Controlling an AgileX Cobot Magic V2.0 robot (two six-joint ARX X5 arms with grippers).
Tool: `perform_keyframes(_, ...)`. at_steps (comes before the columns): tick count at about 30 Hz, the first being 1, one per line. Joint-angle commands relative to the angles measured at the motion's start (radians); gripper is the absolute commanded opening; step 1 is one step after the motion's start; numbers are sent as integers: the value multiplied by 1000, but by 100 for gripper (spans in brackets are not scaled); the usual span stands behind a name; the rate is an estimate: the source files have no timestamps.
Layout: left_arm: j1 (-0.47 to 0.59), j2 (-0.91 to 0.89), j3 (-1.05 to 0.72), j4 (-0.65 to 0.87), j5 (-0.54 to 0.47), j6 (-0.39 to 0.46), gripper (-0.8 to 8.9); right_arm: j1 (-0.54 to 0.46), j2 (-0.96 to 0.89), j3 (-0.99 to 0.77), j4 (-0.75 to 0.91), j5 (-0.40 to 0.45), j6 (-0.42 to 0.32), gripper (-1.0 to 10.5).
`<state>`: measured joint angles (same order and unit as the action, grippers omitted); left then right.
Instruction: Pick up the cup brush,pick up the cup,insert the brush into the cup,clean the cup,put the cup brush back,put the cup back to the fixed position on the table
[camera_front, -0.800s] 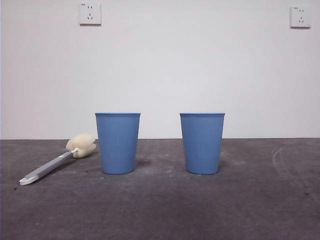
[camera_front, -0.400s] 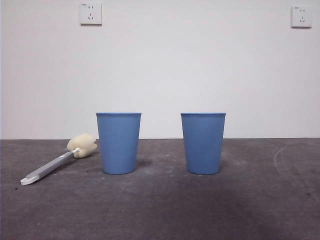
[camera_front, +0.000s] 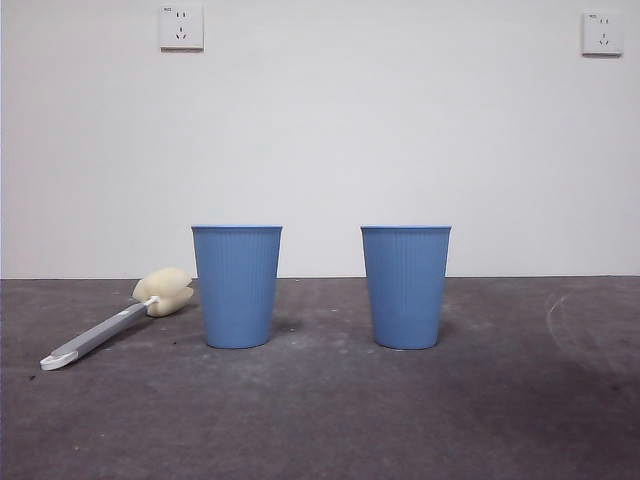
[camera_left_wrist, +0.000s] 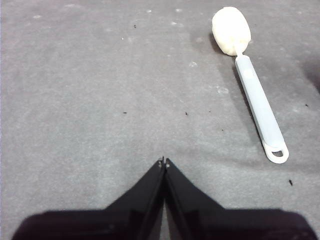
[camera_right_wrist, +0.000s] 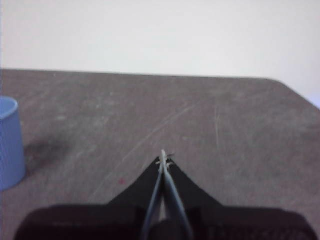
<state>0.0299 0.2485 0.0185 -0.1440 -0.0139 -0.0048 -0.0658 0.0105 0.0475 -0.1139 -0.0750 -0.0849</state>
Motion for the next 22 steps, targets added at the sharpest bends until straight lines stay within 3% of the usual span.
perform_keyframes(1, 2, 3, -5, 11, 3, -6, -3, -2, -3, -34, -32, 4, 25, 2)
perform_keyframes(22, 2, 3, -5, 11, 3, -6, -3, -1, -2, -31, -72, 24, 26, 2)
